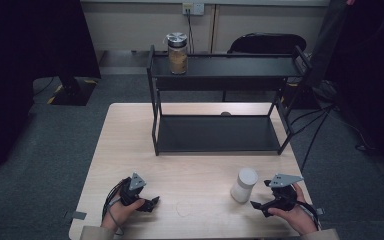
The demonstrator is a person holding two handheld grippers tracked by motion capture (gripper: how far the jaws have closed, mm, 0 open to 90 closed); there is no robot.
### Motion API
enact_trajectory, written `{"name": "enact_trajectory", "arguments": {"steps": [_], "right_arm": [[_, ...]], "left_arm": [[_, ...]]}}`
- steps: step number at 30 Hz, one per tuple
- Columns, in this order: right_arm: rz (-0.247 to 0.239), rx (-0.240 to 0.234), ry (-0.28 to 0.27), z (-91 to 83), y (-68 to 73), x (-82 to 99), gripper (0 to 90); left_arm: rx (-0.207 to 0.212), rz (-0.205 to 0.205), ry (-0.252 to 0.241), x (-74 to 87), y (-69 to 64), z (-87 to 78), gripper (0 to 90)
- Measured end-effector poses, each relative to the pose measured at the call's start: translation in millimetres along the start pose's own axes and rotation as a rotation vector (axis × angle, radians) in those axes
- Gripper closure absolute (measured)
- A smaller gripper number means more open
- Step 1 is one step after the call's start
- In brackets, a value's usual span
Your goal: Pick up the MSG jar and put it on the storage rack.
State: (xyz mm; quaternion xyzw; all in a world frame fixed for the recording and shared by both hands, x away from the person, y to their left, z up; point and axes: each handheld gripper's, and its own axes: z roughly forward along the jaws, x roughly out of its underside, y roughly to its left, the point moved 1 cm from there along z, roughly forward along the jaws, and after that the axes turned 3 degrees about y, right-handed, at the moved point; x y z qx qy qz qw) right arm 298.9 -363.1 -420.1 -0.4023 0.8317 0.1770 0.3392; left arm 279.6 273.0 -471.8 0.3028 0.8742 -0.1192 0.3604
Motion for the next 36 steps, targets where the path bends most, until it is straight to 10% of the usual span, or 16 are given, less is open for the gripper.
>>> {"name": "enact_trajectory", "arguments": {"steps": [26,36], "right_arm": [[-0.005,-0.087,-0.173,9.4,-3.0,-25.5,0.7],[-0.053,-0.097,-0.192,14.4,-6.7,-25.8,20.6]], "left_arm": [[0.000,0.002,0.002,-0.3,0.2,-0.2,0.0],[0.000,0.000,0.000,-0.1,0.0,0.0,0.0]]}}
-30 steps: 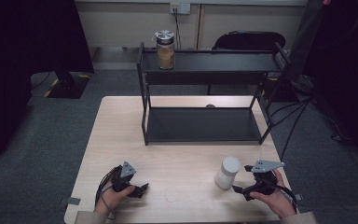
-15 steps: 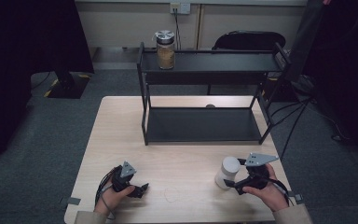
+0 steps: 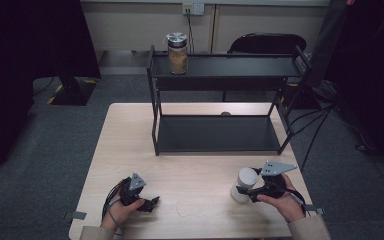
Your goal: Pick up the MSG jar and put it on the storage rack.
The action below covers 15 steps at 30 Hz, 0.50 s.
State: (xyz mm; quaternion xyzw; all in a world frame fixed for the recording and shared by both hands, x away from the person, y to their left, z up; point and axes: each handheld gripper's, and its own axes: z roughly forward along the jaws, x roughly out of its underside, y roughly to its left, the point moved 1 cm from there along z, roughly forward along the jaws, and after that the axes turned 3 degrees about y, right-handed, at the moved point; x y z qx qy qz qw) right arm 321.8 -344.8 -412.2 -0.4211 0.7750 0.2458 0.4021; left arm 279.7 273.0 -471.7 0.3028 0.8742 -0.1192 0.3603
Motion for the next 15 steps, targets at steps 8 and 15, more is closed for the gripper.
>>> {"name": "enact_trajectory", "arguments": {"steps": [8,15], "right_arm": [[-0.053,0.012,-0.010,1.4,0.7,-2.4,33.3],[-0.064,0.016,-0.021,1.8,1.7,-0.3,33.7]], "left_arm": [[0.000,0.003,0.003,-0.4,0.3,-0.2,0.0],[0.000,0.000,0.000,0.0,0.0,0.0,0.0]]}}
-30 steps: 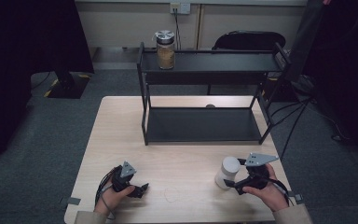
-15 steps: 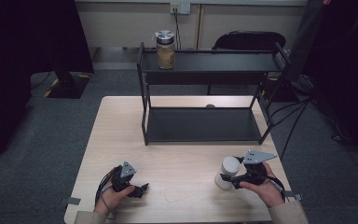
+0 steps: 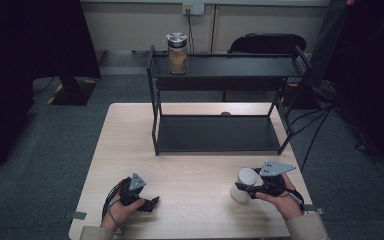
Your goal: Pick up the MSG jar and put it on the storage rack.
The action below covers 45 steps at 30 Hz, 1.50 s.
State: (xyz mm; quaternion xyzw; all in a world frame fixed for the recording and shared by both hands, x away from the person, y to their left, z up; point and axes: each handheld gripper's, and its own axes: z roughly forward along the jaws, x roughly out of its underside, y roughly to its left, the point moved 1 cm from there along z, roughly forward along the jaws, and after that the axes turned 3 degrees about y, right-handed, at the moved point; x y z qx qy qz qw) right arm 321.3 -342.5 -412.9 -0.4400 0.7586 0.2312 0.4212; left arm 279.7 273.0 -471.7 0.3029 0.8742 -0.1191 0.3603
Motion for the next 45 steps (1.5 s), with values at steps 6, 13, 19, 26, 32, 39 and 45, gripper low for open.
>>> {"name": "enact_trajectory", "arguments": {"steps": [6,13,19,26,32,39,45], "right_arm": [[0.004,-0.013,0.000,0.8,-0.2,-2.2,33.8],[-0.008,-0.021,0.007,-5.4,-0.2,-21.4,33.8],[-0.001,-0.048,0.038,-9.0,-7.3,-43.2,33.8],[-0.006,-0.067,0.030,-16.1,-17.6,-69.0,33.8],[-0.013,-0.074,0.039,-23.8,-24.0,-93.3,33.8],[0.008,-0.079,0.026,-31.6,-30.9,-108.5,33.8],[-0.015,-0.059,0.040,-43.5,-32.3,-133.5,33.8]], "left_arm": [[0.000,0.000,0.000,0.0,0.0,0.0,0.0],[0.001,0.000,0.000,-0.1,0.1,0.0,0.0],[0.002,0.001,0.001,-0.3,0.5,0.1,0.0],[0.001,0.002,0.001,-0.3,0.5,0.1,0.0],[0.002,0.002,0.001,-0.3,0.5,0.1,0.0],[0.001,0.004,0.003,-0.6,0.6,-0.1,0.0],[0.001,0.001,0.000,-0.2,0.5,0.1,0.0]]}}
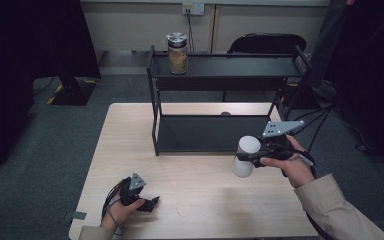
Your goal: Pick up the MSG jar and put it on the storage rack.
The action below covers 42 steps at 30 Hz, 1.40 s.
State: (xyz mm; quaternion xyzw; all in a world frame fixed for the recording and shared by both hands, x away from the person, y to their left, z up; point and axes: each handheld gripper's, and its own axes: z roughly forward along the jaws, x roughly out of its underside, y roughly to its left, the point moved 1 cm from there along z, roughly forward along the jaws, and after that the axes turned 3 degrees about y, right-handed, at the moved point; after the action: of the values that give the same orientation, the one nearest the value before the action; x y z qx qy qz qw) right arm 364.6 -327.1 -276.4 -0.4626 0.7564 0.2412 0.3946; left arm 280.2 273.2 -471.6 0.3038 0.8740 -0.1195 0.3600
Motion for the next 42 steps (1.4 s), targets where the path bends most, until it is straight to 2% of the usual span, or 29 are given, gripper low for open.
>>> {"name": "enact_trajectory", "arguments": {"steps": [6,12,20,42], "right_arm": [[-0.002,0.011,-0.016,-13.4,-3.8,-24.2,33.8],[-0.026,0.021,-0.014,-23.7,-5.1,-56.2,33.8],[-0.014,0.023,-0.034,-32.5,-9.8,-91.2,33.8],[0.022,0.086,0.002,-27.4,-26.7,-167.0,33.8]], "left_arm": [[0.000,0.000,0.000,-0.1,-0.1,0.0,0.0],[-0.001,0.001,0.002,-0.2,0.0,-0.1,0.0],[-0.001,0.005,0.004,-0.5,0.2,-0.3,0.0],[-0.003,-0.001,0.001,-0.5,-0.4,0.4,0.0]]}}
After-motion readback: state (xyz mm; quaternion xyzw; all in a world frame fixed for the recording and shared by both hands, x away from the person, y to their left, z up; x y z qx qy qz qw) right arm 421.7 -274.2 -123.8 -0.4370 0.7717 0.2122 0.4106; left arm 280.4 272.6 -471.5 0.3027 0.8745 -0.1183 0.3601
